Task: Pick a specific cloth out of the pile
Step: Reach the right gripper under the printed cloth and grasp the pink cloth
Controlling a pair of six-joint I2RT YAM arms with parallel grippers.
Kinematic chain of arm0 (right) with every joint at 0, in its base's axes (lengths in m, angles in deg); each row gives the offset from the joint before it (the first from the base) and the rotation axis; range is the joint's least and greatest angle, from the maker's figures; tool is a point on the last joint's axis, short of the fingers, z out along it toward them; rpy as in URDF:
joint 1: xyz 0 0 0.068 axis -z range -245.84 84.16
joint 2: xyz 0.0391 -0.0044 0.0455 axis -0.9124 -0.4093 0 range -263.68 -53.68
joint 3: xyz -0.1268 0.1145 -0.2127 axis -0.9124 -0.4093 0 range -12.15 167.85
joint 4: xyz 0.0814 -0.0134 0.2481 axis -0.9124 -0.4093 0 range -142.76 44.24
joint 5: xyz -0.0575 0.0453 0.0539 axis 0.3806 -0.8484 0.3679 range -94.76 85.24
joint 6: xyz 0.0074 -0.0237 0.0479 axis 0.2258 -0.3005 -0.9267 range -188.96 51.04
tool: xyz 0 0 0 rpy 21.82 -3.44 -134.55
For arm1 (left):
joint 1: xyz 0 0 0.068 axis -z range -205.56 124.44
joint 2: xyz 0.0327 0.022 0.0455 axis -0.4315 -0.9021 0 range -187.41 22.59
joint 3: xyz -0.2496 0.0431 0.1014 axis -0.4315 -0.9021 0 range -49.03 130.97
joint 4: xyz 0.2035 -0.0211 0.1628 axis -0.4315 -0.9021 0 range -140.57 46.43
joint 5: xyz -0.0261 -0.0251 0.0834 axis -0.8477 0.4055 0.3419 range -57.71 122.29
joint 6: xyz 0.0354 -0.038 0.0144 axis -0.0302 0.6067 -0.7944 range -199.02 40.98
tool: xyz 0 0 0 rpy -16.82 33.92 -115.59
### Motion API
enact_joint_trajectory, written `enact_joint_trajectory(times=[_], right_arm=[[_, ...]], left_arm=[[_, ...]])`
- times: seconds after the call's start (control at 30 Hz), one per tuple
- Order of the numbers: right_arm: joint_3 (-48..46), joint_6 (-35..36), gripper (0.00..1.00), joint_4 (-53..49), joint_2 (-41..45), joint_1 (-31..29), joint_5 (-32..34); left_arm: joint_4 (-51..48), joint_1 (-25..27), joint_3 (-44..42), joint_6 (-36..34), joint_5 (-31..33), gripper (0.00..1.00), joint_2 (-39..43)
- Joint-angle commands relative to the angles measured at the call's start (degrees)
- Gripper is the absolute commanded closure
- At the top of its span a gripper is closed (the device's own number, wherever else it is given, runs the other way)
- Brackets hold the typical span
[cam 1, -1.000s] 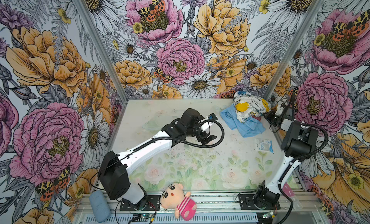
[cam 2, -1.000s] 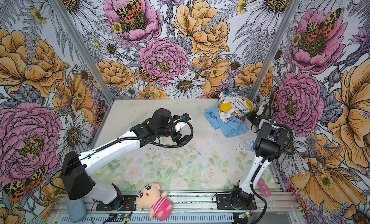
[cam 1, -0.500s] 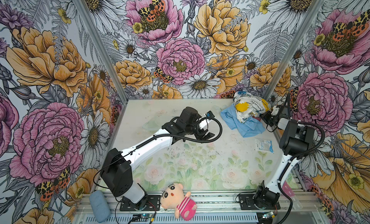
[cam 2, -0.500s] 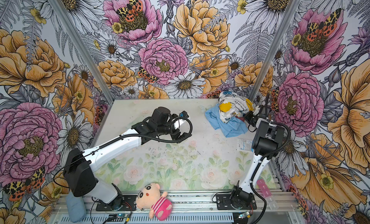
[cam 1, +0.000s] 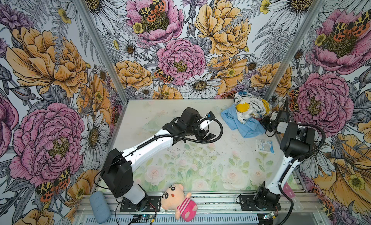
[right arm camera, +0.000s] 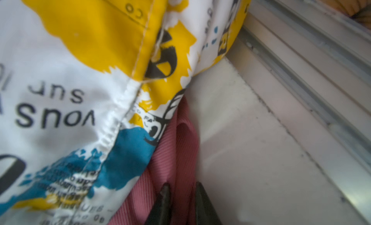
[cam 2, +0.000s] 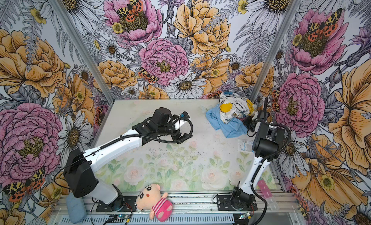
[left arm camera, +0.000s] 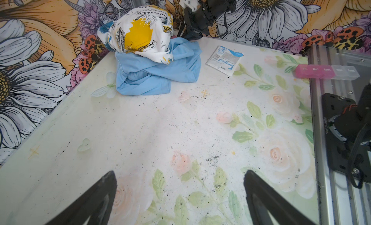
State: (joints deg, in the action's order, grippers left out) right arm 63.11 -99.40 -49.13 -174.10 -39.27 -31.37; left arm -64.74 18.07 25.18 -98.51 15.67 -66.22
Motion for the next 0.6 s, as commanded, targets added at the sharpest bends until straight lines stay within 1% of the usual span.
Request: enact_joint_trajectory(times=[0.0,0.2,0.4,0.57], right_arm=[[1.34,-0.10,0.76,0.84,0.50,-0.01,-0.36],[5.80,-0.76,0.75,-0.23,-2.19,-0.13,-0.37],[12.04,-0.71,0.75,-4.27,-6.21,-0.35,-0.98],[12.11,-0.23,0.75,-5.06,-5.84,-0.97,-0.68]], left_arm=[[0.93,0.23,0.67,0.44,-1.67,0.01,-0.30],[0.88,0.21,0.43,-0.10,-1.09,0.01,-0.54],[0.82,-0.15,0.49,-0.07,-1.21,0.01,-1.49],[0.89,-0.70,0.67,0.15,-1.45,0.01,-2.06]])
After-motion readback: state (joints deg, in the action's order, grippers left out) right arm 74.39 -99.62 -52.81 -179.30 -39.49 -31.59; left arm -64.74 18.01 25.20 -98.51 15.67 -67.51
